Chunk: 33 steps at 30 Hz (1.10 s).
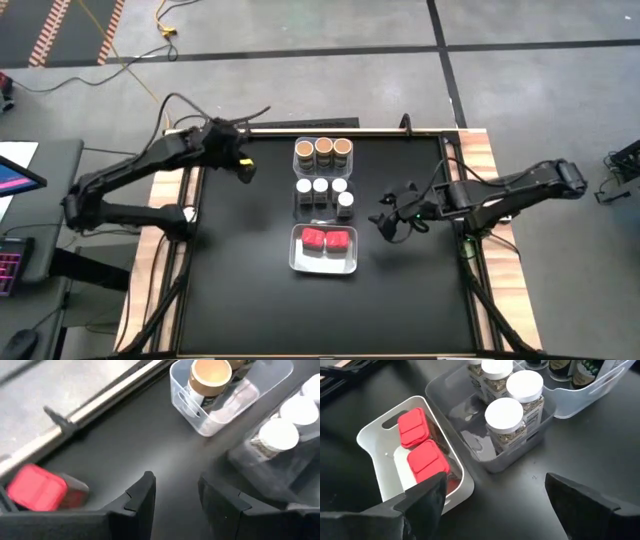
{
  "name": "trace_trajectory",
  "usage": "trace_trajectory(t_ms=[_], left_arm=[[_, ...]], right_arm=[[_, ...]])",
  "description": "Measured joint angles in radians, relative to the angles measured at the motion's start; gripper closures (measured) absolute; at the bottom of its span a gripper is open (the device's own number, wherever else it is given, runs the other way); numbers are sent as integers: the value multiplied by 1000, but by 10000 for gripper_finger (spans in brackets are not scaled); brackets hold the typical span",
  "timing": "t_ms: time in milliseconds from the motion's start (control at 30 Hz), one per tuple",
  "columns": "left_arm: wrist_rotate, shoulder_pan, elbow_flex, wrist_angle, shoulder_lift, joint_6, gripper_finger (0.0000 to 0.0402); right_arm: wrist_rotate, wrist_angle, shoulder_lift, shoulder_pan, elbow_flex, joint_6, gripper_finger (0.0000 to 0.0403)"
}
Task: Sort spices by type
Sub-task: Put the red seasoning can into the white bin in front of the other red seasoning can
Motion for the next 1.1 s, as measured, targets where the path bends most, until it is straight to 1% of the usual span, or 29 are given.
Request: trace_trajectory(t_ms=[133, 233, 367, 600, 667, 733, 1100], left_arm=[[1, 35, 65, -15, 85, 178, 260], [4, 58, 108, -50, 150, 215, 260], [-4, 106, 136, -88, 234, 243, 260], [-6, 171, 146, -133, 359, 428, 260], [-7, 178, 146, -133, 381, 455, 260], [-10, 180, 146, -137, 393, 436, 260], [-15, 199, 146, -150, 382, 90, 260]], right_arm=[[-1, -2, 0, -25, 0, 9, 40], [-1, -2, 0, -49, 0, 40, 40], [-1, -2, 0, -83, 0, 58, 40], [-1, -2, 0, -137, 0, 61, 40], [-1, -1, 0, -147, 0, 62, 40], [-1, -2, 0, -152, 0, 62, 40], [-1, -13, 0, -157, 0, 50, 39]])
